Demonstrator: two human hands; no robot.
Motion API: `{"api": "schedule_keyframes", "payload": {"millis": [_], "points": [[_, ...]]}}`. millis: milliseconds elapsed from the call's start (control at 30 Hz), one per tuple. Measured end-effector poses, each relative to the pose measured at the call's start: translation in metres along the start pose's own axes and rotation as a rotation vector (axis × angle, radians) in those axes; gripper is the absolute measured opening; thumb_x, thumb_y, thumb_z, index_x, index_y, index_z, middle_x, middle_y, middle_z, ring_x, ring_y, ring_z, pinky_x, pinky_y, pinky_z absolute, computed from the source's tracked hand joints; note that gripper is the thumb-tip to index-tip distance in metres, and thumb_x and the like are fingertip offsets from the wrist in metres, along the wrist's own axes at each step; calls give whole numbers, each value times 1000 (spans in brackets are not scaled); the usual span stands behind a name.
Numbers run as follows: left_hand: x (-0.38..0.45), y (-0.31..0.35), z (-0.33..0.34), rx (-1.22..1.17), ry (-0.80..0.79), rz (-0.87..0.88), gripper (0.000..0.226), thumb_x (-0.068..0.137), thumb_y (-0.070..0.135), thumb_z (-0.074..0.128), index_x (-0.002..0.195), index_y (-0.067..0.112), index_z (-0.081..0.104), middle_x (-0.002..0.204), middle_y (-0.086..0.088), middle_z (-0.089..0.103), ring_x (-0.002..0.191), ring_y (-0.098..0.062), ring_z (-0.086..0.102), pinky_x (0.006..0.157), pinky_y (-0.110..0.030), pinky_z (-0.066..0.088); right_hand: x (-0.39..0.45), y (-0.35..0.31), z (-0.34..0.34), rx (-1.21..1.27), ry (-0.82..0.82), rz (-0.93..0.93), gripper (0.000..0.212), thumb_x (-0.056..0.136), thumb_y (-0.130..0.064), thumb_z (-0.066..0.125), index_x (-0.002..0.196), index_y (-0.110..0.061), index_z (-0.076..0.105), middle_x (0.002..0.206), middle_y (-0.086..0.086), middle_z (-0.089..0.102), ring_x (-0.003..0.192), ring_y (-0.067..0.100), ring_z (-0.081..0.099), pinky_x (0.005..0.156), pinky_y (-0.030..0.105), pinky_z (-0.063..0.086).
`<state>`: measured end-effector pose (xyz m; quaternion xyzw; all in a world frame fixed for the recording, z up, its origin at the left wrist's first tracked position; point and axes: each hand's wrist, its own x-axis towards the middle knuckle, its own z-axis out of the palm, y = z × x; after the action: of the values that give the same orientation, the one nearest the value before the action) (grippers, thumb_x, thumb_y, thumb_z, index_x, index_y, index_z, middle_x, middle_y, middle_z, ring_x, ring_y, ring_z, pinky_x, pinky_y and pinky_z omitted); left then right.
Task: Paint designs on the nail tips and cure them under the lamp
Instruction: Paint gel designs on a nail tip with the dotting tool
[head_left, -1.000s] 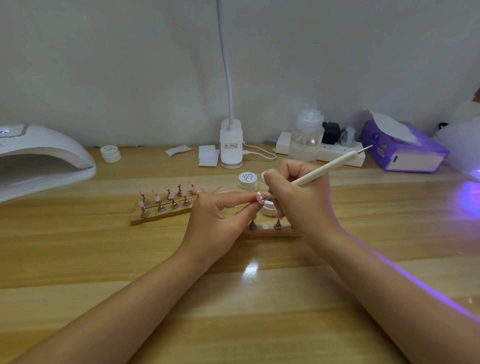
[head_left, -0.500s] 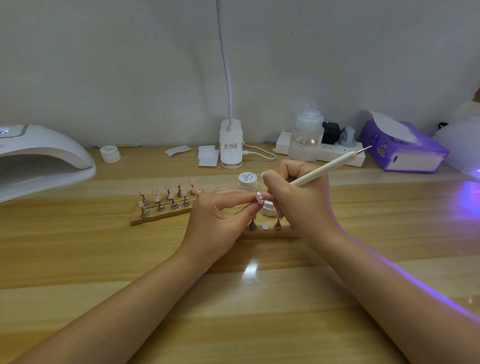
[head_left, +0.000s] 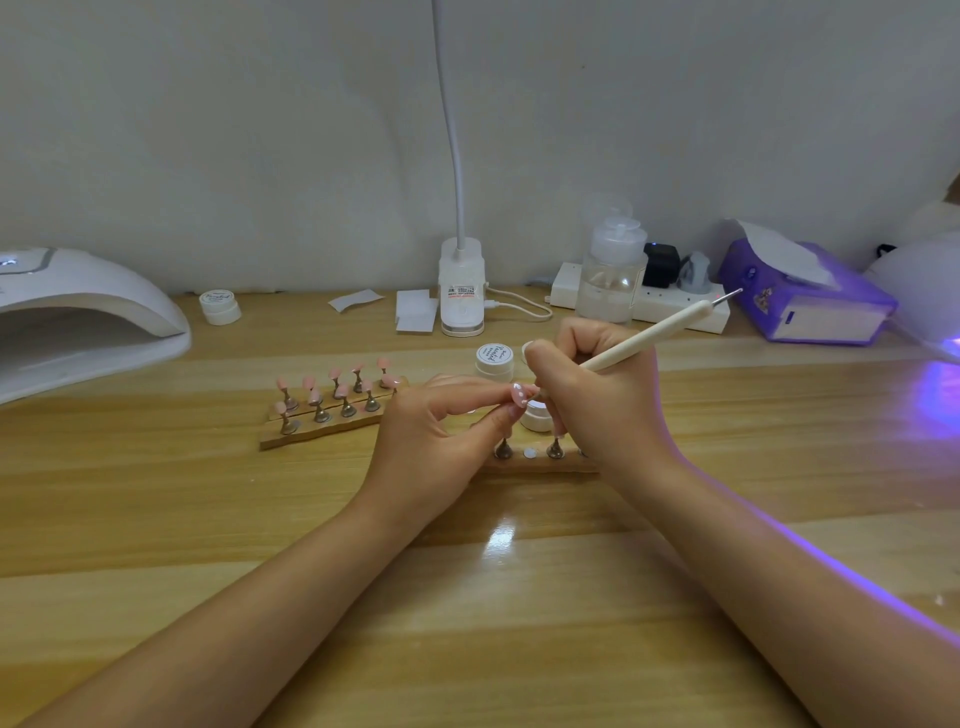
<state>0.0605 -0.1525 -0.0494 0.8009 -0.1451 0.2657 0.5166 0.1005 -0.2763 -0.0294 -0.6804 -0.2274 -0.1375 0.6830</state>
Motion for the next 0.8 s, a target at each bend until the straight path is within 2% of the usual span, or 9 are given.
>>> {"api": "schedule_keyframes", "payload": {"millis": [200, 400, 633, 800], "points": [[0, 1, 0, -6, 2, 8, 23, 77, 7, 69, 99, 15, 67, 73, 5, 69, 76, -4, 63, 78, -30, 49, 0, -2, 2, 6, 9, 28, 33, 66, -14, 56, 39, -20, 37, 33, -7, 36, 29, 5, 35, 36, 16, 33], [0, 2, 1, -10, 1, -7, 22, 77, 7, 69, 98, 15, 68, 72, 8, 68, 77, -5, 63, 79, -30, 50, 0, 0, 1, 9, 5, 24, 33, 68, -11, 56, 42, -16, 36, 34, -7, 35, 30, 5, 35, 36, 17, 33], [0, 0, 0, -13, 7, -13, 22, 77, 8, 69, 97, 16, 68, 73, 14, 66, 79, -4, 62, 78, -24, 48, 0, -1, 2, -14, 2, 16, 29, 65, -14, 55, 42, -13, 37, 33, -9, 35, 32, 5, 34, 38, 17, 32], [0, 0, 0, -13, 7, -13, 21, 77, 9, 69, 95, 19, 69, 72, 12, 68, 78, -4, 62, 79, -27, 49, 0, -1, 2, 3, -6, 13, 29, 66, -13, 55, 43, -13, 37, 33, -9, 36, 31, 4, 34, 38, 17, 33]]}}
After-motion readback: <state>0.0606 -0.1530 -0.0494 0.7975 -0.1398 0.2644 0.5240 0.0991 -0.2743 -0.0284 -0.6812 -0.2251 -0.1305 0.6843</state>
